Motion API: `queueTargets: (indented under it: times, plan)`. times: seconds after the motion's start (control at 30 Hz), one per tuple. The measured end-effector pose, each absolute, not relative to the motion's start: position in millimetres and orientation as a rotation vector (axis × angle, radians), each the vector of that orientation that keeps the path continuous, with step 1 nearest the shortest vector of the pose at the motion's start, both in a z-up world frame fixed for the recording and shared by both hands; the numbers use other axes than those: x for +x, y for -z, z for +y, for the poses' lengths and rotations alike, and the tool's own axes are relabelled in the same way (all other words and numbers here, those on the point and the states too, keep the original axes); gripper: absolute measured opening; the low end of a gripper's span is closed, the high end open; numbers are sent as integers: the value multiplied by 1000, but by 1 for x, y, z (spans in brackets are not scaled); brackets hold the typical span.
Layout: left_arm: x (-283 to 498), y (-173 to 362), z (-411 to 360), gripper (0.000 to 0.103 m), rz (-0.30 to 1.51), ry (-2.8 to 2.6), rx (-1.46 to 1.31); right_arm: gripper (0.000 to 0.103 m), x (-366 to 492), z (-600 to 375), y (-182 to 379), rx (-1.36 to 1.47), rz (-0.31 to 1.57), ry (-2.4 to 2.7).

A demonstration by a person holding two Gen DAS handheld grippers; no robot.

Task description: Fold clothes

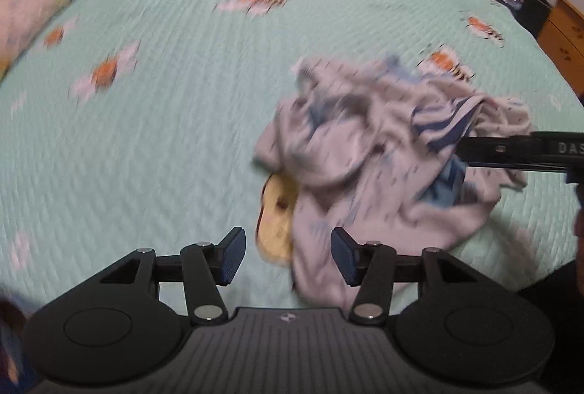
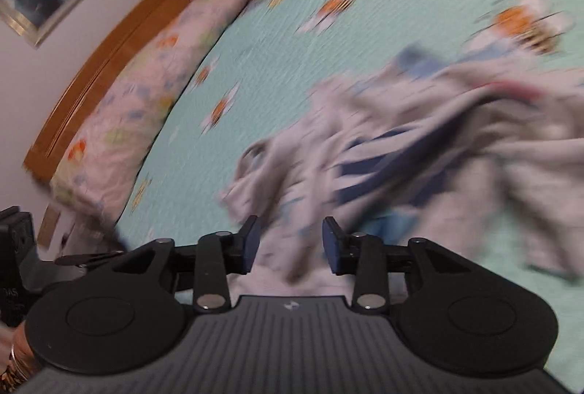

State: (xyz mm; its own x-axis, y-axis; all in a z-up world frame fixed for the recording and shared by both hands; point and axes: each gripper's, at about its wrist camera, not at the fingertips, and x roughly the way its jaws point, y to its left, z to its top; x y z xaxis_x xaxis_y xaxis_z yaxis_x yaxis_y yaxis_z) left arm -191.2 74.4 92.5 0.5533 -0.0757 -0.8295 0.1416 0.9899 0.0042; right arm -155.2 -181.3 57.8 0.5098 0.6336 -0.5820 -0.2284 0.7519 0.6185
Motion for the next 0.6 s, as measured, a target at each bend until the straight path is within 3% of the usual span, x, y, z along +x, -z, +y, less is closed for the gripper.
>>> queueTargets:
  times: [0.07, 0.3, 0.33, 0.4, 0.6]
  plan:
    - [-181, -99, 61, 57, 922, 149, 117, 52, -161, -201, -62, 484, 855, -454]
    - [-131, -62, 20, 57, 872, 158, 316, 53, -169, -223, -56, 489, 833, -374]
    - [-124, -53, 18, 53, 894, 168, 321, 53, -170, -225, -55, 491, 831, -365]
    - [-114, -44, 19, 18, 927, 184, 310, 53, -173, -230, -53, 495, 828, -348]
    - [-112, -69, 63, 10, 897, 54, 99, 53, -176, -247, -46, 513, 813, -267]
